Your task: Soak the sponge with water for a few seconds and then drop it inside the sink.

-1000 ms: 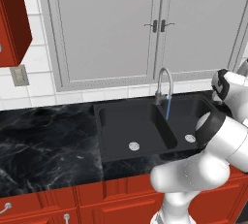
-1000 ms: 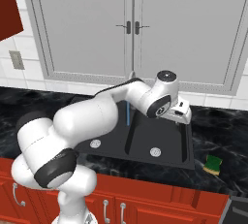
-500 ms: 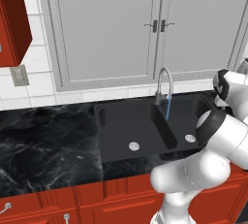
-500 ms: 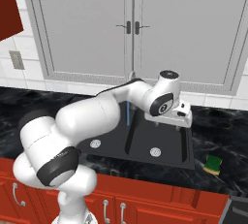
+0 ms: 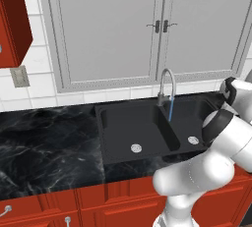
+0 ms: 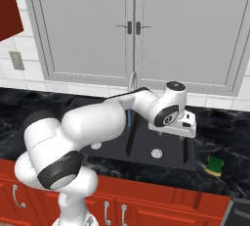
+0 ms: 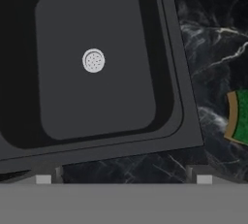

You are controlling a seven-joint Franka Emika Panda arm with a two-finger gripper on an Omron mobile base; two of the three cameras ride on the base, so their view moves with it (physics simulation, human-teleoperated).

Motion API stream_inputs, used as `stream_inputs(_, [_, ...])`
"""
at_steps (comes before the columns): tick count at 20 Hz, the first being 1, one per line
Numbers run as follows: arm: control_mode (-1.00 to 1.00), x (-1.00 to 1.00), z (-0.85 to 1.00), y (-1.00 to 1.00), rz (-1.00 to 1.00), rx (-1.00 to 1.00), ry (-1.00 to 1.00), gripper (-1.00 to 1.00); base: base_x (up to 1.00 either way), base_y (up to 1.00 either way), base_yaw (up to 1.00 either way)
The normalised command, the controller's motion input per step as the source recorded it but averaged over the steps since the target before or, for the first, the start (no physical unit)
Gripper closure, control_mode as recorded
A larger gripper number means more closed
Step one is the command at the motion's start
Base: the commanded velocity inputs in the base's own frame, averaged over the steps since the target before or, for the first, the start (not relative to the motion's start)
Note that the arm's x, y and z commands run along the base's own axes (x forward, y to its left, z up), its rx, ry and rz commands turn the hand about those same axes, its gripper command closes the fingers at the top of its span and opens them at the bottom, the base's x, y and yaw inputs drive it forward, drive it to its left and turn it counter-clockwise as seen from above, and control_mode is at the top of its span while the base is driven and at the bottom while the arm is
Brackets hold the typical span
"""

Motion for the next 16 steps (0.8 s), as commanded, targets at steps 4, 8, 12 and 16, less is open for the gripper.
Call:
stream_inputs(4, [-1.00, -0.11, -0.07, -0.11, 0.00, 0.00, 0.03, -1.00, 0.00, 0.00, 0.00])
stream_inputs(8, [-1.00, -0.01, -0.03, -0.25, 0.00, 0.00, 0.00, -1.00, 0.00, 0.00, 0.00])
stream_inputs(12, [-1.00, 0.00, -0.02, -0.39, 0.00, 0.00, 0.00, -1.00, 0.00, 0.00, 0.00])
stream_inputs(16, [-1.00, -0.01, -0.09, -0.46, 0.00, 0.00, 0.00, -1.00, 0.00, 0.00, 0.00])
